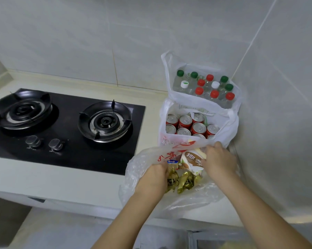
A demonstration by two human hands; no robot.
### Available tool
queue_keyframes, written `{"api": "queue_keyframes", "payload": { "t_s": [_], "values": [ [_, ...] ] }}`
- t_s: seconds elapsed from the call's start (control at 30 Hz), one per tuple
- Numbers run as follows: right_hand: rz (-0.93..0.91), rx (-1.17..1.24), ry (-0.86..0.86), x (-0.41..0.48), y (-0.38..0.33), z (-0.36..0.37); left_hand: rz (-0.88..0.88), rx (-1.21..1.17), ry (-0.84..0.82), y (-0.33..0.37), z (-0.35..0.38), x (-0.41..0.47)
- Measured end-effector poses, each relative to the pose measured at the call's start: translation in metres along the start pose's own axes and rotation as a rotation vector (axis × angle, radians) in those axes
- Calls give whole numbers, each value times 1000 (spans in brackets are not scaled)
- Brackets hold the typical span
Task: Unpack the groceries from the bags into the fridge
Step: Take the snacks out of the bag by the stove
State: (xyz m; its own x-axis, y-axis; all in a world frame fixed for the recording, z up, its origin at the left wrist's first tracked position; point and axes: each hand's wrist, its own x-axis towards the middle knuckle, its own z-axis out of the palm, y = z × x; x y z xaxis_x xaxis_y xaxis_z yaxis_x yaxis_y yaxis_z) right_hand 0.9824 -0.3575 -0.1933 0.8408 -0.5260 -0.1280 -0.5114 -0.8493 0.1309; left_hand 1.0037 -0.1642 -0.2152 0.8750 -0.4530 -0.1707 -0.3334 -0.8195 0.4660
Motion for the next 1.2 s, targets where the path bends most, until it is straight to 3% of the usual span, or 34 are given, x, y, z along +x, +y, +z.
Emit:
{"api": "queue_keyframes", "payload": {
  "t_s": [0.47, 0.77, 1.03, 1.1, 1.2],
  "values": [
    [-162, -18, 288, -7, 6, -17, 176, -291, 266, -9, -38, -18],
    [-310, 20, 163, 2, 21, -14, 189, -234, 103, -24, -39, 29],
    [-380, 57, 118, 2, 29, -14, 445, -286, -416, 2, -27, 56],
    [-399, 61, 111, 2, 29, -12, 427, -296, -455, 8, -21, 60],
    [-422, 68, 112, 3, 30, -10, 417, -333, -388, 8, -21, 71]
  ]
}}
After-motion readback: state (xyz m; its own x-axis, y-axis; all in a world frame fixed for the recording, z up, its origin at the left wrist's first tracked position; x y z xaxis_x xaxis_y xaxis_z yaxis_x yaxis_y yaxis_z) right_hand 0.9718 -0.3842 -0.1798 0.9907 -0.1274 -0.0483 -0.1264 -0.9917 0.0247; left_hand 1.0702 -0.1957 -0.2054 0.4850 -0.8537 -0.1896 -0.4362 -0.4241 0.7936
